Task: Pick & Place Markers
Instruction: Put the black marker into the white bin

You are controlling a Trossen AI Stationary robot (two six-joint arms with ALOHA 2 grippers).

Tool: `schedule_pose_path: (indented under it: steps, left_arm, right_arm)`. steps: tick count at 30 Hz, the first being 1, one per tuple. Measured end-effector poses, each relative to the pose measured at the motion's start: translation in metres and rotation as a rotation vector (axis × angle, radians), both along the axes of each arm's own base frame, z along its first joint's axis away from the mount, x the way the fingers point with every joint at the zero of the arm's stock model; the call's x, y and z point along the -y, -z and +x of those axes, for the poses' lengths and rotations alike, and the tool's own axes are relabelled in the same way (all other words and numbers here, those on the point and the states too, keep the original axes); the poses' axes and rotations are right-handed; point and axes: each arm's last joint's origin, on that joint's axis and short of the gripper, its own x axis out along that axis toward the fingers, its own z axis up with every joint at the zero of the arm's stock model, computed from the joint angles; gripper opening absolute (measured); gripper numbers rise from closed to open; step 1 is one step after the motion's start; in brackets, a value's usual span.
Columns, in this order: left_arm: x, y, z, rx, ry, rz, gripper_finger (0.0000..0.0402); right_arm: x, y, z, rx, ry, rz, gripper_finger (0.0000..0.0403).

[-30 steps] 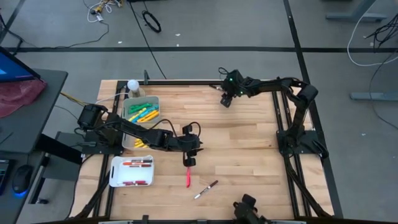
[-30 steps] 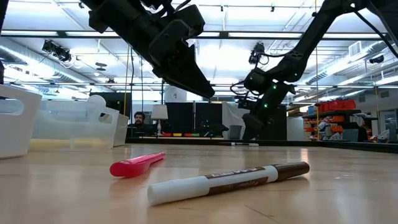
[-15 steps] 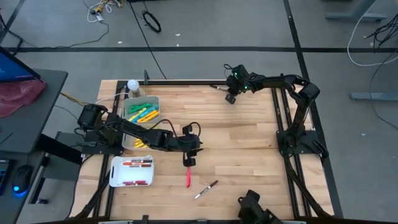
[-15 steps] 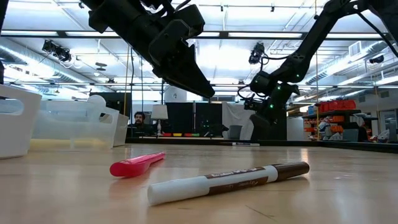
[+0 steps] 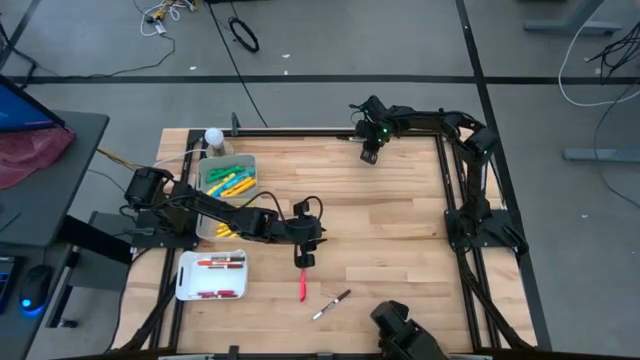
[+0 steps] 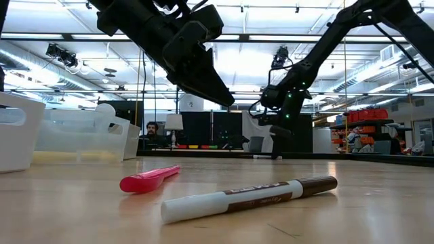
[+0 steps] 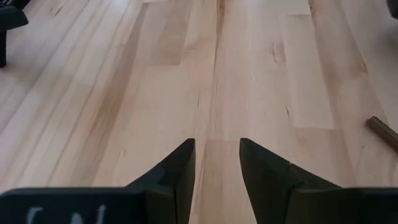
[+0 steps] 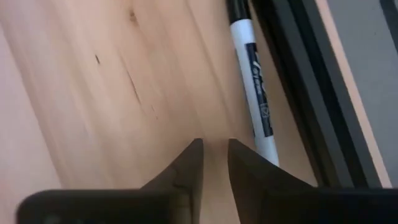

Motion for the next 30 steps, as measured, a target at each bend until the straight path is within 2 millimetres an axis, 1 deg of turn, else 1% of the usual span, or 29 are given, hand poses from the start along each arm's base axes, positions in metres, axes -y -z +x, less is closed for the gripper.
schedule_pose_path:
  steps: [6,13,15,17,19,22,23,25,30]
  left_arm:
    - [0.001,0.000,0.000,-0.002,0.014,-0.010,0.0131]
    - [0.001,0.000,0.000,-0.001,0.013,-0.010,0.0131]
    - [0.001,0.000,0.000,-0.001,0.013,-0.010,0.0131]
    - [0.001,0.000,0.000,-0.001,0.014,-0.010,0.0131]
    - [0.001,0.000,0.000,-0.001,0.013,-0.010,0.0131]
    - [0.001,0.000,0.000,-0.001,0.013,-0.010,0.0131]
    - [0.001,0.000,0.000,-0.001,0.013,-0.010,0.0131]
    - [0.001,0.000,0.000,-0.002,0.015,-0.008,0.0131]
    - [0.001,0.000,0.000,-0.001,0.016,-0.007,0.0131]
  right_arm:
    - [-0.007,0.001,0.006,-0.027,-0.130,0.008,0.0010]
    - [-0.026,0.002,0.016,-0.128,-0.249,-0.010,0.0006]
    - [-0.032,-0.001,0.015,-0.162,-0.268,-0.004,0.0003]
    - [-0.035,-0.008,0.013,-0.158,-0.260,0.007,0.0003]
    - [-0.035,-0.015,0.007,-0.141,-0.230,0.021,0.0009]
    - [-0.020,-0.031,0.003,-0.062,-0.122,-0.054,0.0025]
    - [-0.016,-0.031,0.000,-0.058,-0.095,-0.061,0.0033]
    - [-0.010,-0.026,-0.006,-0.060,-0.050,-0.036,0.0056]
    - [0.004,-0.024,-0.007,0.006,0.020,-0.073,0.0130]
